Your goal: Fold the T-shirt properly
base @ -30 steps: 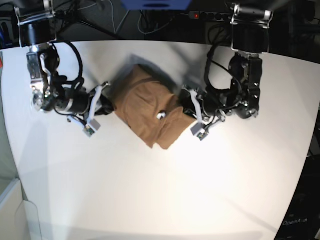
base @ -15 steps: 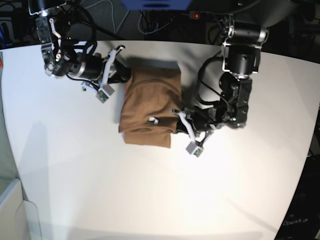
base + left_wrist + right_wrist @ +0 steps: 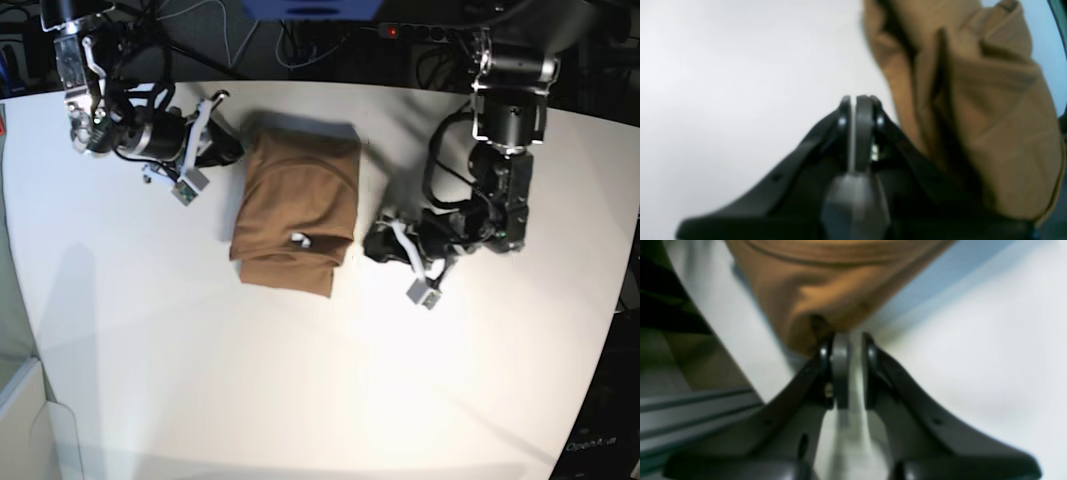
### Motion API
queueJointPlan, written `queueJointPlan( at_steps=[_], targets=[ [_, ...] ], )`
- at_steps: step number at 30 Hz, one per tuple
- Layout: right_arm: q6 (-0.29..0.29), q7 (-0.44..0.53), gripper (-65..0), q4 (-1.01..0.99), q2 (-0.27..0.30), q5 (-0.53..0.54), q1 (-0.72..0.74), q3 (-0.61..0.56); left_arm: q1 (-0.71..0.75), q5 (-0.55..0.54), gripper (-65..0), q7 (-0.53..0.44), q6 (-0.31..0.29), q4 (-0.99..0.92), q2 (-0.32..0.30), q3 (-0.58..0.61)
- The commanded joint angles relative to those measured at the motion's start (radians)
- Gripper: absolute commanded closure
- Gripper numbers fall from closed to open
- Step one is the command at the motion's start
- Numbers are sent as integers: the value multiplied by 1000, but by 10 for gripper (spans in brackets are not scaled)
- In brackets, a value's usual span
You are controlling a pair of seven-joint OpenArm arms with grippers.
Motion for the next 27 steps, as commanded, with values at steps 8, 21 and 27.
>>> queueJointPlan(
  at_steps=[8,21,27],
  targets=[
    [7,23,-57,77,73,19,-131,202,252,-82,-32,198,28,365,-267,-14],
    [7,23,-55,301,-106,-196,-517,548,766,-88,-32,207,28,741,-328,-402],
    [7,132,-55,203,-208,-382,-579,561,904,-83,-32,158,28,679,-276,-384]
  ],
)
